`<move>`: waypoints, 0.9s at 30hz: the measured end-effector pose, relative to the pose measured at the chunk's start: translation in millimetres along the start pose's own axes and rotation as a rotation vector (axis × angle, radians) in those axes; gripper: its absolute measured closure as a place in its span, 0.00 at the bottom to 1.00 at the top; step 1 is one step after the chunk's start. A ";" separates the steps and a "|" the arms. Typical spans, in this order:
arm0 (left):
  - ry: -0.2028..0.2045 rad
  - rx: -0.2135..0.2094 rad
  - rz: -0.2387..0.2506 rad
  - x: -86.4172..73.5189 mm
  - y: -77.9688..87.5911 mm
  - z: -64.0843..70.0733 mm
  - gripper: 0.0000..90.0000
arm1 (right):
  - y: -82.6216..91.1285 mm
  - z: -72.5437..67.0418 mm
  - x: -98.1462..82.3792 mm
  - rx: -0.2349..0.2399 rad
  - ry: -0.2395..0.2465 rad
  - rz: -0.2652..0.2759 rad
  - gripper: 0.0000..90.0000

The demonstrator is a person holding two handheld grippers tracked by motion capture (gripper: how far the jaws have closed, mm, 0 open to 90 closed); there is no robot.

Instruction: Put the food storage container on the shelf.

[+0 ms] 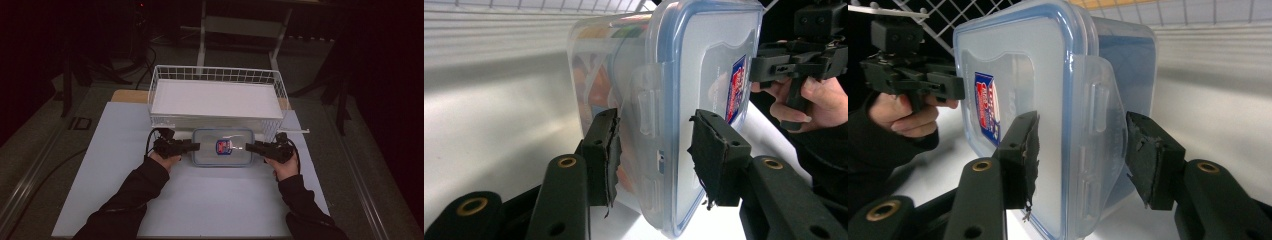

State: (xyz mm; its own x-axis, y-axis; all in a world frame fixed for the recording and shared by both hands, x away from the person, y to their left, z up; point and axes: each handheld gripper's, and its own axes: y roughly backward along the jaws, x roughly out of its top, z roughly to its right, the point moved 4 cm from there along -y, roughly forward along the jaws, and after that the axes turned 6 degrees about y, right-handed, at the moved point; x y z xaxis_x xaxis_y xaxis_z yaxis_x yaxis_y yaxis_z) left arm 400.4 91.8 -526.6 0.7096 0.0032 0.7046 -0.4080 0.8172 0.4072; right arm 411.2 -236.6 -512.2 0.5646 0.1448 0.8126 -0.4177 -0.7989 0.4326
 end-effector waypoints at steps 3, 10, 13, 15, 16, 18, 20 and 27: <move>-0.030 0.011 0.019 1.2 -1.0 -3.1 0.61 | -4.5 3.1 0.5 -0.015 0.015 0.010 0.54; -0.042 0.022 0.014 5.0 -2.4 -3.8 0.61 | -8.7 7.7 2.2 -0.023 0.031 0.028 0.53; -0.042 0.020 0.026 5.3 -2.9 -4.8 0.61 | -8.9 7.5 1.7 -0.039 0.037 0.032 0.53; -0.028 0.017 0.041 5.4 -3.3 -6.1 0.60 | -9.1 5.6 2.7 -0.065 0.045 0.036 0.52; -0.023 0.013 0.047 5.3 -3.5 -6.6 0.60 | -9.2 5.3 3.4 -0.074 0.049 0.036 0.52; -0.008 0.014 0.060 5.4 -4.3 -7.7 0.60 | -9.6 5.4 3.9 -0.089 0.047 0.046 0.51; 0.000 0.026 0.066 5.2 -7.0 -9.9 0.58 | -10.9 4.6 4.3 -0.116 0.056 0.050 0.51; 0.011 0.074 0.153 7.9 -11.7 -15.6 0.51 | -19.6 4.1 5.2 -0.199 0.067 0.069 0.47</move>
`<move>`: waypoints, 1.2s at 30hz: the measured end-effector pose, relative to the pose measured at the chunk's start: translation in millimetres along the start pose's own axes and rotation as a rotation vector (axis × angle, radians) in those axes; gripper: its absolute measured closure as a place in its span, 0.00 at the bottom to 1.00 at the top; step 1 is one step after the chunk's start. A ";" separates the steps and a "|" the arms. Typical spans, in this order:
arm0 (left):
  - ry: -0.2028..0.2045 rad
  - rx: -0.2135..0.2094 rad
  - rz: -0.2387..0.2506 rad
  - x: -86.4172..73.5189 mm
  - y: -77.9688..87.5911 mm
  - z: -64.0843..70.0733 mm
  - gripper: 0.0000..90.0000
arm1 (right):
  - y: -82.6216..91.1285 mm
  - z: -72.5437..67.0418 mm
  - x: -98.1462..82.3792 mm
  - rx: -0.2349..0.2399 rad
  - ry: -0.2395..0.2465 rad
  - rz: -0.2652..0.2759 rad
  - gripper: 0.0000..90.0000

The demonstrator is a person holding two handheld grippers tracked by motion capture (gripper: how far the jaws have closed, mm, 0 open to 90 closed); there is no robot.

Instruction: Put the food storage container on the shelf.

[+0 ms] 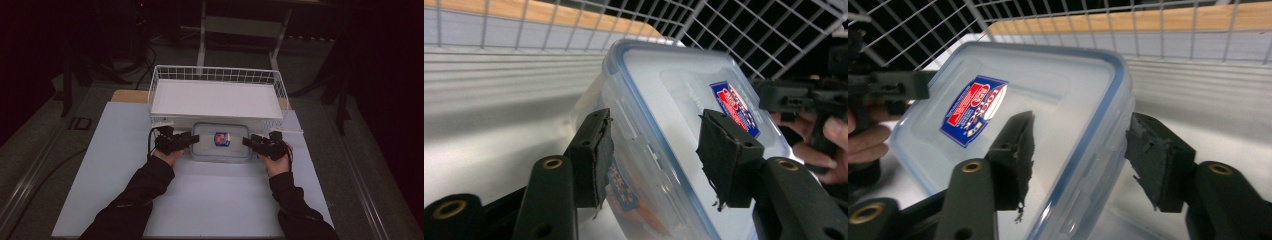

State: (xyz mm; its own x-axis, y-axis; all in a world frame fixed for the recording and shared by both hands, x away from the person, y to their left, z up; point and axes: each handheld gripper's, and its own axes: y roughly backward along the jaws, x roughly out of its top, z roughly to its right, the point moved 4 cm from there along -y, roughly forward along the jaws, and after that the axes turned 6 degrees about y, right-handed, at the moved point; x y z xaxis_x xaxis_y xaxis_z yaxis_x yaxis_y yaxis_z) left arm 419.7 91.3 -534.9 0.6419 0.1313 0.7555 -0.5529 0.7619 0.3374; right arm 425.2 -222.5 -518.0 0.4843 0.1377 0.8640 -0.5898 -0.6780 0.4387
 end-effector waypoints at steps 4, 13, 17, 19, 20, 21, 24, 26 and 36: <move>-0.030 0.034 0.012 1.7 -1.0 -0.7 0.47 | -2.5 1.6 2.4 -0.043 0.012 0.007 0.42; -0.071 0.095 0.015 6.4 -1.8 0.3 0.40 | -3.5 -2.7 7.0 -0.119 0.076 -0.001 0.39; -0.101 0.089 0.009 4.5 3.9 5.1 0.32 | 1.5 -8.1 7.0 -0.128 0.127 -0.002 0.38; -0.098 0.070 0.009 1.8 8.0 11.2 0.29 | 4.7 -10.6 7.6 -0.115 0.145 0.003 0.38; -0.132 0.074 0.010 2.0 11.3 11.8 0.28 | 6.7 -12.4 7.9 -0.115 0.149 0.002 0.38; -0.133 0.068 0.019 1.5 14.2 14.8 0.26 | 8.9 -14.5 8.4 -0.111 0.154 0.005 0.38; -0.158 0.048 0.032 0.2 23.1 22.4 0.22 | 13.5 -21.3 9.4 -0.094 0.165 0.013 0.39; -0.179 0.036 0.010 -1.9 28.8 26.4 0.16 | 19.9 -34.7 10.6 -0.051 0.179 0.028 0.41; -0.200 -0.002 -0.041 -25.1 63.8 44.9 0.00 | 20.0 -77.5 -5.0 0.080 0.176 -0.025 0.77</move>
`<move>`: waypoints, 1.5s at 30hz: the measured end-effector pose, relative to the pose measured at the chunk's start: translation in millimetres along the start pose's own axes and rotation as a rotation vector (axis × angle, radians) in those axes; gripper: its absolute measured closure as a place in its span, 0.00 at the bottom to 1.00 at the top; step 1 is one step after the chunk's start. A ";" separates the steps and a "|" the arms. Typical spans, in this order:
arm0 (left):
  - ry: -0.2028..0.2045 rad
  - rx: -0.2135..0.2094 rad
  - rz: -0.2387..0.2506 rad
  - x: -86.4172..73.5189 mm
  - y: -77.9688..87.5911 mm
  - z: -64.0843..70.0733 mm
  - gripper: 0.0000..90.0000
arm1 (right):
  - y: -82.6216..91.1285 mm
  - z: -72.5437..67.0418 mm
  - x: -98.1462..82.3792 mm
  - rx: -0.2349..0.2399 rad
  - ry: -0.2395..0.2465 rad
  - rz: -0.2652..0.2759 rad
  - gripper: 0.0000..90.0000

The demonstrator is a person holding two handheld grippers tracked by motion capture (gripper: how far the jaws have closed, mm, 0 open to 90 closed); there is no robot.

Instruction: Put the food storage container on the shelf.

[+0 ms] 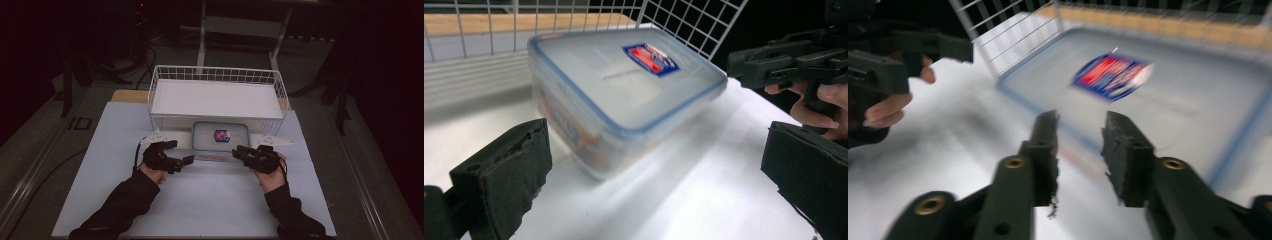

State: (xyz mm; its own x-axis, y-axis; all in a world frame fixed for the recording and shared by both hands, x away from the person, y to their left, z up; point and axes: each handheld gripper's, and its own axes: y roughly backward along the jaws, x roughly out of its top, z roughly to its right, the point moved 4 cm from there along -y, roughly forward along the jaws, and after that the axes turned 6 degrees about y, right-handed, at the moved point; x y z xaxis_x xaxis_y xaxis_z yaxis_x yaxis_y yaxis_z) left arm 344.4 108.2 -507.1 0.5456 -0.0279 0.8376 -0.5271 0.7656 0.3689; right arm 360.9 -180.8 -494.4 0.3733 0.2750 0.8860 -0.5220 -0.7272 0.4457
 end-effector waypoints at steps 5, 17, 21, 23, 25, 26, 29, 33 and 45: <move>-0.016 0.007 -0.006 -13.0 11.4 11.0 0.00 | -10.4 -15.5 -10.2 0.053 -0.004 -0.063 1.00; -0.032 0.013 -0.017 -25.5 9.8 13.0 0.00 | -39.9 -19.1 -24.8 0.046 0.026 -0.165 1.00; -0.037 0.018 -0.011 -27.2 7.4 10.8 0.00 | -51.5 -9.2 -23.3 0.019 0.013 -0.171 1.00; -0.033 0.024 -0.012 -28.0 7.6 9.4 0.00 | -55.6 -6.6 -21.6 0.010 0.008 -0.166 1.00; -0.037 0.027 -0.010 -28.2 7.8 8.7 0.00 | -58.9 -4.4 -18.8 0.007 0.001 -0.160 1.00; -0.040 0.030 -0.011 -28.2 7.7 8.6 0.00 | -60.8 -3.7 -17.5 0.001 0.000 -0.159 1.00; -0.047 0.031 -0.004 -27.9 7.3 8.8 0.00 | -65.5 -1.6 -15.2 -0.004 0.001 -0.156 1.00; -0.055 0.030 -0.003 -28.2 6.9 8.9 0.00 | -78.7 3.6 -8.5 -0.019 0.006 -0.150 1.00; -0.059 0.025 0.000 -28.6 8.0 8.1 0.00 | -98.4 20.0 4.4 -0.061 -0.031 -0.130 1.00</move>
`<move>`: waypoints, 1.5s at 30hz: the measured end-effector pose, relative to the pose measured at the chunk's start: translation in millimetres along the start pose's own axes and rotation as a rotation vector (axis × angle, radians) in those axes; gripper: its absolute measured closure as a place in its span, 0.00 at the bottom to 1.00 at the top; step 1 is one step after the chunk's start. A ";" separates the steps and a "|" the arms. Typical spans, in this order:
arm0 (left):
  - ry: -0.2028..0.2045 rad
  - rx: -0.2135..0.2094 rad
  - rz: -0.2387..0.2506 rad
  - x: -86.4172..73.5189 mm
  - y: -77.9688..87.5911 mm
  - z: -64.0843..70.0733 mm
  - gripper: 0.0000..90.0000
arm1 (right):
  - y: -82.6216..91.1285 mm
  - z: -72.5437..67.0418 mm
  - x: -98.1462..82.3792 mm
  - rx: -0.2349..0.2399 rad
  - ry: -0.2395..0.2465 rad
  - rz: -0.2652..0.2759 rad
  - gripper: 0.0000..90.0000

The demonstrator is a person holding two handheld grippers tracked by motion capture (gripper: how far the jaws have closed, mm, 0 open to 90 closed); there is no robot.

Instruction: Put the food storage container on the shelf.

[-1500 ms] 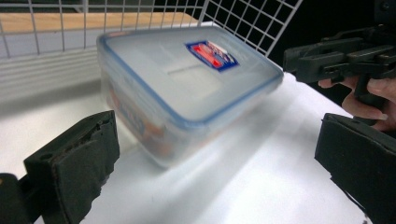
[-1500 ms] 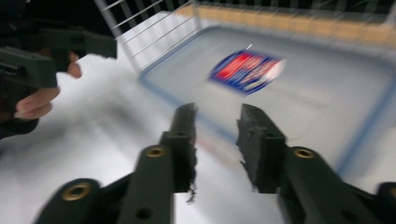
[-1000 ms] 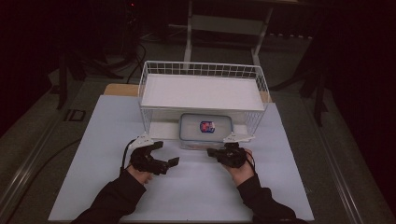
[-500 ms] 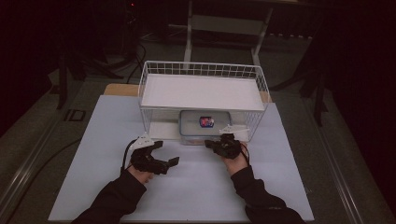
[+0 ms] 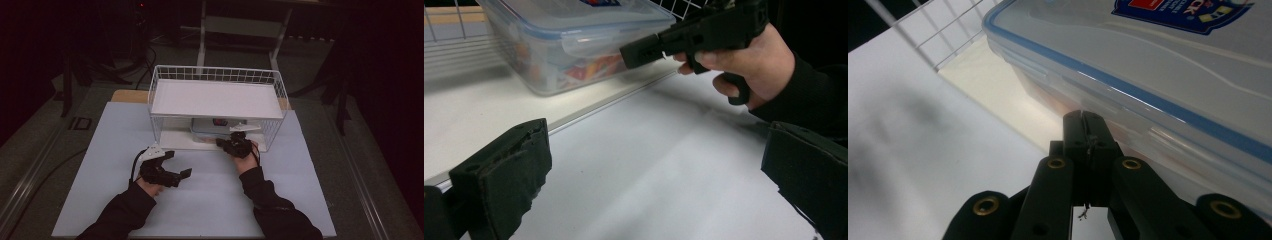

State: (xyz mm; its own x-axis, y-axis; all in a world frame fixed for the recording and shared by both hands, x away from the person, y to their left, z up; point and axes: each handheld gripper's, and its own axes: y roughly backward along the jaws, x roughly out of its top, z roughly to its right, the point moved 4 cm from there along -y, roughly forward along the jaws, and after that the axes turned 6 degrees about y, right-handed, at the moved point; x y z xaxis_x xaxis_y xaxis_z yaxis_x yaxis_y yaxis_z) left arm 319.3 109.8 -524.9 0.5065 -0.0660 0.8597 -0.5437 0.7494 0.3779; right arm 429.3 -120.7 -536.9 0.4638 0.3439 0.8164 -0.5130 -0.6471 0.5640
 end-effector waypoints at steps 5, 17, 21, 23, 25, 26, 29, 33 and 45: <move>-0.005 0.000 -0.002 -0.1 -0.1 0.7 0.00 | -3.5 5.4 3.3 -0.014 0.009 0.007 1.00; -0.013 -0.005 0.002 0.4 1.5 2.8 0.00 | 4.4 -5.1 -1.0 -0.006 0.059 0.014 0.75; -0.019 -0.007 0.002 0.3 2.8 4.0 0.00 | 10.8 -10.3 -3.1 0.016 0.055 0.043 0.55; -0.025 -0.009 0.004 0.7 4.1 4.9 0.00 | 14.5 -14.4 -3.4 0.024 0.063 0.055 0.45; -0.029 -0.009 0.004 1.0 4.9 5.7 0.00 | 19.1 -18.3 -3.5 0.043 0.064 0.078 0.38; -0.032 -0.011 0.007 1.2 5.3 6.3 0.00 | 20.9 -20.5 -3.6 0.052 0.069 0.079 0.34; -0.040 -0.010 0.008 1.4 5.1 7.9 0.00 | 27.6 -26.8 -4.5 0.087 0.079 0.092 0.23; -0.045 -0.019 0.006 1.8 5.2 9.3 0.00 | 33.2 -31.4 -5.2 0.093 0.086 0.099 0.18; -0.074 -0.041 0.020 4.6 16.1 20.1 0.00 | 67.9 -41.0 -20.0 0.106 0.120 0.134 0.17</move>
State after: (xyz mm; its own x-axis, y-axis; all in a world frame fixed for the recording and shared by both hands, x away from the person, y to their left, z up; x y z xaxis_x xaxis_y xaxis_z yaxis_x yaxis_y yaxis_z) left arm 299.4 108.4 -507.9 0.4441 -0.0987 0.8905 -0.5243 0.7774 0.3476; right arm 355.6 -143.6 -509.8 0.3039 0.3246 0.8957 -0.4827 -0.7581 0.4385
